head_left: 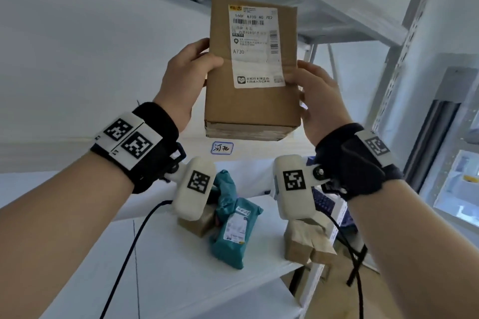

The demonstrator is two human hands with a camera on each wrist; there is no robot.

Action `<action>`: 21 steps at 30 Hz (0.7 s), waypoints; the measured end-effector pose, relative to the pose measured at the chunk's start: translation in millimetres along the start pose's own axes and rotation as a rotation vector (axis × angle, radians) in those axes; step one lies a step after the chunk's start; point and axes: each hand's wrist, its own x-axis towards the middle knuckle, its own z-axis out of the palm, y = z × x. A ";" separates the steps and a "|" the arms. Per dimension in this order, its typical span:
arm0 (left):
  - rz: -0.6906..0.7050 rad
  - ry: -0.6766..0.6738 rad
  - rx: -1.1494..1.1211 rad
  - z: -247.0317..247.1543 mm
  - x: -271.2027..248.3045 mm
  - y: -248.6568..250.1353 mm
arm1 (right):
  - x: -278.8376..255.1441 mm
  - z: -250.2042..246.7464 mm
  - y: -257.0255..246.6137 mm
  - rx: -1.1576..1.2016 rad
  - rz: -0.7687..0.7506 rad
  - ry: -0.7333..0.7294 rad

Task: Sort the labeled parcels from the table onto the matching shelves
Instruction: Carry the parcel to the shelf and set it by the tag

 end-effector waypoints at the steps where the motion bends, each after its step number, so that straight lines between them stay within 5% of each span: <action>1: 0.005 0.007 0.023 7.7 3.7 -1.2 | 9.0 -4.3 0.8 0.002 0.001 -0.013; 15: -0.066 0.140 0.275 2.9 46.0 -38.8 | 86.1 25.8 53.0 0.017 0.126 -0.358; 21: -0.136 0.152 0.383 -4.0 55.9 -51.1 | 103.6 45.0 71.5 -0.021 0.248 -0.365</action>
